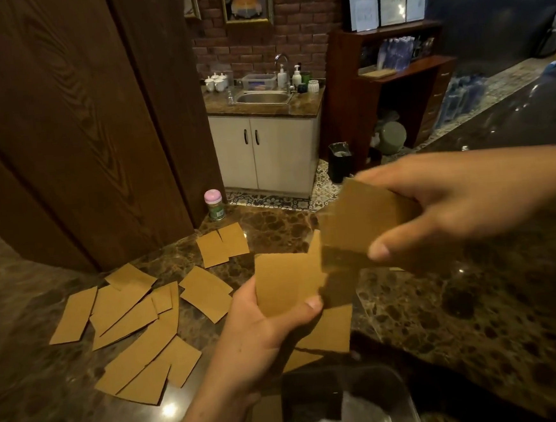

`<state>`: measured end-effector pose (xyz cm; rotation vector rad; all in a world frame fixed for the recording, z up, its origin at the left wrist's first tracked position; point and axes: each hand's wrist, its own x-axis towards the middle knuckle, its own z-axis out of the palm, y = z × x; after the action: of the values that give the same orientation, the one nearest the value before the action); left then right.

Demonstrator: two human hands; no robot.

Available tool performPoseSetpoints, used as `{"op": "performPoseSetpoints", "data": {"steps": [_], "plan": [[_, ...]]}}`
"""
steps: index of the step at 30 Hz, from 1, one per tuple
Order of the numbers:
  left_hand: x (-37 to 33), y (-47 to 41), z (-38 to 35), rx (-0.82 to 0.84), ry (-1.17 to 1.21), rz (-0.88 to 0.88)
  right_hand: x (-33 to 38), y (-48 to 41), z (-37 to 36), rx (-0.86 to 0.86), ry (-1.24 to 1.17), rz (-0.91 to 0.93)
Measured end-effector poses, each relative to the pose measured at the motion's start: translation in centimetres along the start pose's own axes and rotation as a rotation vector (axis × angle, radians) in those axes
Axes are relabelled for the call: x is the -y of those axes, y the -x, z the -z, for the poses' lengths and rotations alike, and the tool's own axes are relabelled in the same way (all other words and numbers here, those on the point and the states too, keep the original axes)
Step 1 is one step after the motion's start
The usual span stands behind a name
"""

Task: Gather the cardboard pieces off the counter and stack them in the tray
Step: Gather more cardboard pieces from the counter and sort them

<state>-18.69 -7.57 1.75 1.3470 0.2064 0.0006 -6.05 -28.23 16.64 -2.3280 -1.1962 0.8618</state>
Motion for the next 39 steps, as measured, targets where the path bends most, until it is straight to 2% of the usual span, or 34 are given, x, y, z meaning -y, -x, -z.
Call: {"op": "performPoseSetpoints", "data": {"steps": [4, 7, 9, 11, 13, 15, 18, 20, 23, 29, 35, 37, 39], "plan": [[0.1, 0.0, -0.6, 0.08, -0.084, -0.017, 1.1, -3.4, 0.2, 0.114, 0.145, -0.104], [0.3, -0.1, -0.2, 0.041, -0.052, -0.009, 0.9, -5.2, -0.1, 0.114, 0.196, -0.119], [0.6, -0.2, 0.1, -0.04, 0.08, 0.022, 0.6, -5.6, -0.1, 0.012, 0.116, -0.104], [0.6, -0.4, 0.2, -0.084, 0.289, 0.041, 0.2, -5.4, -0.6, -0.166, -0.08, -0.091], [0.4, -0.7, 0.3, -0.145, 0.387, 0.013, -0.7, -5.4, -2.3, -0.345, -0.265, -0.067], [0.2, -1.1, 0.5, -0.219, 0.374, -0.045, -1.9, -5.4, -4.9, -0.452, -0.395, -0.031], [0.6, -1.5, 0.8, -0.262, 0.278, -0.107, -3.4, -4.8, -8.4, -0.49, -0.546, -0.011], [1.0, -1.7, 1.0, -0.238, 0.201, -0.126, -4.3, -4.2, -9.1, -0.481, -0.569, 0.0], [1.1, -1.7, 1.5, -0.117, 0.091, -0.139, -5.0, -3.8, -8.1, -0.463, -0.517, -0.013], [0.9, -2.3, 1.4, 0.074, 0.044, -0.081, -5.8, -4.1, -7.9, -0.371, -0.553, 0.045], [1.0, -3.3, 0.9, 0.042, 0.012, -0.044, -5.6, -5.7, -9.8, -0.387, -0.745, 0.071], [0.9, -3.2, 1.2, 0.095, 0.106, 0.016, -5.7, -5.7, -10.3, -0.453, -0.762, 0.1], [0.3, -2.8, 1.4, 0.147, 0.305, 0.06, -5.8, -5.6, -10.7, -0.585, -0.871, 0.111]]}}
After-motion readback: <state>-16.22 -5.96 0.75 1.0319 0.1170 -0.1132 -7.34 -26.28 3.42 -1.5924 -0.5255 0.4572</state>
